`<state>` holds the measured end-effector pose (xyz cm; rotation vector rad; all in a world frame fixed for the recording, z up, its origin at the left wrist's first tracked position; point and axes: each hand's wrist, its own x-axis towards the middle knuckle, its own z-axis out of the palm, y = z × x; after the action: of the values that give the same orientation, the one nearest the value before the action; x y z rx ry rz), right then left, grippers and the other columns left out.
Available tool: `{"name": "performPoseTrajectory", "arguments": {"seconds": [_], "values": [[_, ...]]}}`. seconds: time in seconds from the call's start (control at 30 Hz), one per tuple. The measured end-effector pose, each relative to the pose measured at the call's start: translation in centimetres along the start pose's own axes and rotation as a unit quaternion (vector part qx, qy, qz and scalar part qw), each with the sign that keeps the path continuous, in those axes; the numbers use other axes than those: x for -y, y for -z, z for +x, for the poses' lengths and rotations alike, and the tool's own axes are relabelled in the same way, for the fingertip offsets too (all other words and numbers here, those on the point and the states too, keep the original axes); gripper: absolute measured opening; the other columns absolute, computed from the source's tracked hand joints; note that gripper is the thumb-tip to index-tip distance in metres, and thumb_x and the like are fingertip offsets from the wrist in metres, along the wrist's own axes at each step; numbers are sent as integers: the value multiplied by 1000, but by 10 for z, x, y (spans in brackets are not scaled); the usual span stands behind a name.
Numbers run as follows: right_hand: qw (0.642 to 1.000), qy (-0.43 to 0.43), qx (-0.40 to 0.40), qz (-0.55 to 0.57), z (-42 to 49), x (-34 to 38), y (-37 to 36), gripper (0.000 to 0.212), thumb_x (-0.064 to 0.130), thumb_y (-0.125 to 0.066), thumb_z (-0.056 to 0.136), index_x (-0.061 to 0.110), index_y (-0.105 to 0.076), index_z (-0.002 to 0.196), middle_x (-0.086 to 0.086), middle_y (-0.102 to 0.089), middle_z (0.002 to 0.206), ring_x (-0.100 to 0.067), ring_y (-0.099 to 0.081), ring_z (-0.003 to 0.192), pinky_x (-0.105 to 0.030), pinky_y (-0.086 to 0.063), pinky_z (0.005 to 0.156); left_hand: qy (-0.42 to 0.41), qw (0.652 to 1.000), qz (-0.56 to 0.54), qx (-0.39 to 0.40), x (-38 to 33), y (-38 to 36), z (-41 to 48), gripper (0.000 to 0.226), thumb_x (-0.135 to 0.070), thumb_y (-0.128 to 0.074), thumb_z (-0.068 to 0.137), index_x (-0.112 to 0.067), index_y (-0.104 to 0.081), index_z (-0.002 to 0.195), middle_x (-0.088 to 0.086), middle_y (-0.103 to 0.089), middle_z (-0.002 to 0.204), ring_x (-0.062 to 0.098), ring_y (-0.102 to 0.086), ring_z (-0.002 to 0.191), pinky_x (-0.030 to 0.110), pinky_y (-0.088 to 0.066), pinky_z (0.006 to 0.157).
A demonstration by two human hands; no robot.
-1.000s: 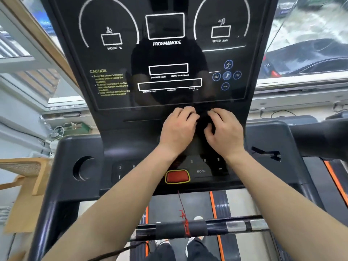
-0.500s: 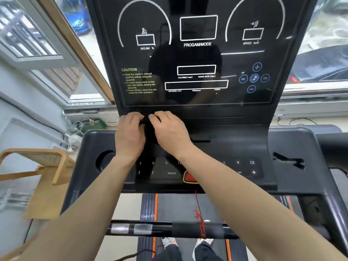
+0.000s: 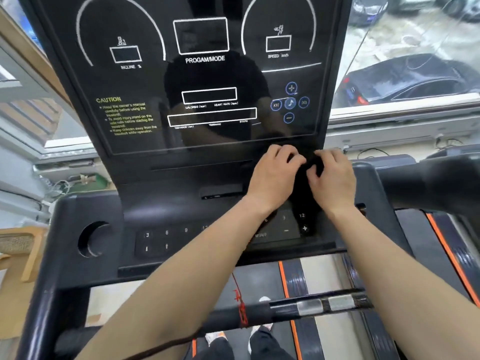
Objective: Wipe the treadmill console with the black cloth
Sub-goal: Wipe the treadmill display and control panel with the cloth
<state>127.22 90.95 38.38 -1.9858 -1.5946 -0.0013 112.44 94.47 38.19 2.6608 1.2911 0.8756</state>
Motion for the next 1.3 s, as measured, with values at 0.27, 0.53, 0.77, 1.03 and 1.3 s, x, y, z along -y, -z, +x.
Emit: {"name": "performPoseTrajectory", "arguments": {"seconds": [0.27, 0.53, 0.77, 1.03, 1.3], "values": [[997, -42, 16, 69, -51, 57, -46, 30, 6, -63, 88, 6, -70, 117, -11, -58, 123, -30, -54, 111, -36, -48, 86, 22, 997, 67, 29, 53, 20, -65, 14, -13, -67, 87, -12, -74, 100, 5, -66, 102, 27, -59, 85, 40, -53, 66], [988, 109, 79, 75, -73, 173, -97, 26, 7, -64, 86, 8, -69, 111, -12, -60, 115, -30, -58, 97, -36, -52, 58, 202, 976, 83, 0, 129, 99, -139, 13, -18, -66, 91, -13, -72, 101, 1, -63, 103, 20, -59, 89, 34, -54, 58], [946, 260, 189, 33, -115, 243, -125, 24, 9, -72, 82, 9, -68, 105, -9, -59, 107, -25, -59, 90, -31, -51, 53, 365, 922, 89, 91, 165, 147, -196, 20, -29, -65, 85, -17, -72, 99, -2, -65, 103, 24, -63, 94, 36, -52, 72], [941, 296, 163, 30, -98, 129, -88, 16, 17, -66, 86, 12, -73, 99, -3, -65, 103, -26, -63, 88, -39, -56, 61, 264, 948, 52, 172, 106, 103, -160, 19, -32, -62, 87, -18, -71, 96, 1, -64, 101, 29, -65, 87, 36, -50, 71], [996, 32, 87, -1, -98, -5, -19, 20, 8, -66, 88, 12, -74, 106, -5, -65, 105, -31, -64, 96, -42, -56, 79, 114, 958, -105, 242, 3, 28, -103, 37, -25, -64, 92, -19, -64, 129, 2, -57, 129, 27, -59, 113, 41, -50, 95]]}}
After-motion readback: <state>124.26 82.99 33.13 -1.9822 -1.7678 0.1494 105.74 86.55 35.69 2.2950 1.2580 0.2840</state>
